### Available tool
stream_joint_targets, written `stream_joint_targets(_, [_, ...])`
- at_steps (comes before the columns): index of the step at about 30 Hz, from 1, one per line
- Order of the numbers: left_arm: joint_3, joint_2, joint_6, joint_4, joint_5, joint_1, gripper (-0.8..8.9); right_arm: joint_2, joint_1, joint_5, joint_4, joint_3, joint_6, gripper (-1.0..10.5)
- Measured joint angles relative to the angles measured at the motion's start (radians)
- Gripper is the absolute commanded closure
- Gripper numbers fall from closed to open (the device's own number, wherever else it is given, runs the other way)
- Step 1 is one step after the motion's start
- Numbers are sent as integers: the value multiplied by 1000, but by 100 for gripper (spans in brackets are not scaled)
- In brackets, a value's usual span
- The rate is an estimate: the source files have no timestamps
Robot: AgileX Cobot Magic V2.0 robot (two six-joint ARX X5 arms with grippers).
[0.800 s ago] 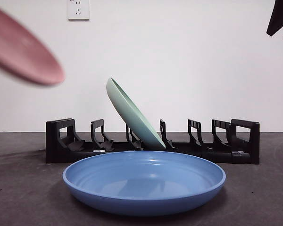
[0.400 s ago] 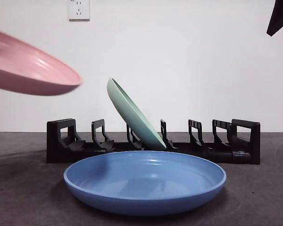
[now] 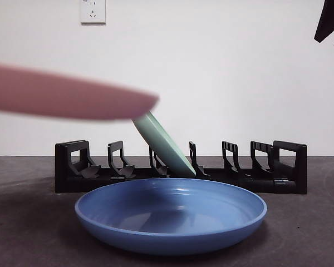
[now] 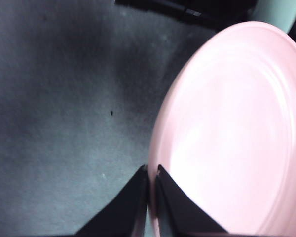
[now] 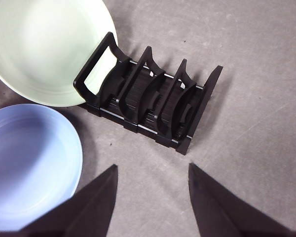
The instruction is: Place the plate
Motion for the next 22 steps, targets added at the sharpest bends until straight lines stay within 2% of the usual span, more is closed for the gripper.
stream_joint_targets(7, [-4, 75, -100, 137, -25, -87, 802, 0, 11, 0, 0, 0, 0, 723])
stream_joint_targets(15, [-4, 249, -123, 178, -152, -193, 802, 0, 26, 0, 0, 0, 0, 723])
stream_joint_targets(22, [-4, 355, -154, 302, -161, -245, 802, 0, 26, 0, 0, 0, 0, 723])
